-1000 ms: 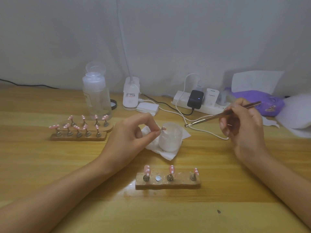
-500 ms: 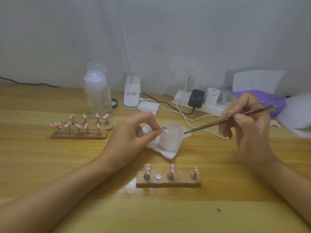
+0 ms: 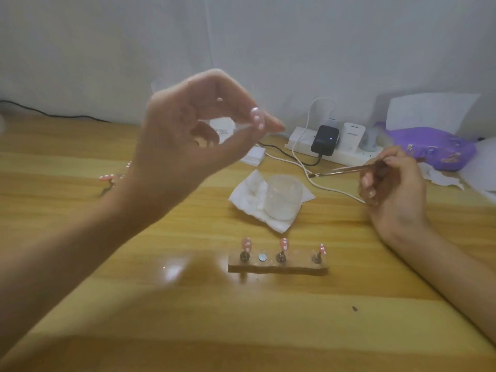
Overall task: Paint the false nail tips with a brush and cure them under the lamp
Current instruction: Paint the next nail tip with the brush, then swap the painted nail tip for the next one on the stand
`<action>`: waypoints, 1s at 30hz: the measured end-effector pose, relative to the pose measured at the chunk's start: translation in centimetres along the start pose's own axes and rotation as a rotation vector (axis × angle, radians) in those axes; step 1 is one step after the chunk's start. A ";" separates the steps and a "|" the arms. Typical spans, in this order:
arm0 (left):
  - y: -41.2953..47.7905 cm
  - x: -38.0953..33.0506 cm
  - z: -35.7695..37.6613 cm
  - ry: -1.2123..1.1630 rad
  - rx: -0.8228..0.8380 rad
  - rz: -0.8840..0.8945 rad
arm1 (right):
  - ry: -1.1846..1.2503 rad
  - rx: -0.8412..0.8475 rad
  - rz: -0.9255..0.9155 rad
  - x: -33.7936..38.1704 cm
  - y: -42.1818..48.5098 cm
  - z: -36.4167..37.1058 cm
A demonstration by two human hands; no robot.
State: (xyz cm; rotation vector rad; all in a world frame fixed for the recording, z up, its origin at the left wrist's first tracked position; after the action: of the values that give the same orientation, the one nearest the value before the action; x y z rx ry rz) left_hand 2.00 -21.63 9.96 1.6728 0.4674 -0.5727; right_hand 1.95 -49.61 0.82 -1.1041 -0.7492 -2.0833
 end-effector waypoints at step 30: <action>-9.3 4.2 3.1 0.387 0.382 -0.345 | -0.047 -0.043 0.074 -0.9 0.7 -0.3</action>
State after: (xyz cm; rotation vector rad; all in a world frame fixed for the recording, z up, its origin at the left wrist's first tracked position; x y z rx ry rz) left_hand -0.53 -23.12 -0.33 2.0978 0.9901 -0.6158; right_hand 2.67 -50.01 0.05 -1.1902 -0.6777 -2.0263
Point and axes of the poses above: each hand's wrist, its own y-axis towards the middle knuckle, its own z-axis out of the palm, x = y × z, the point moved 6 cm from there along y, towards the middle knuckle, and after that the axes turned 11 degrees about -x, right-handed, at the moved point
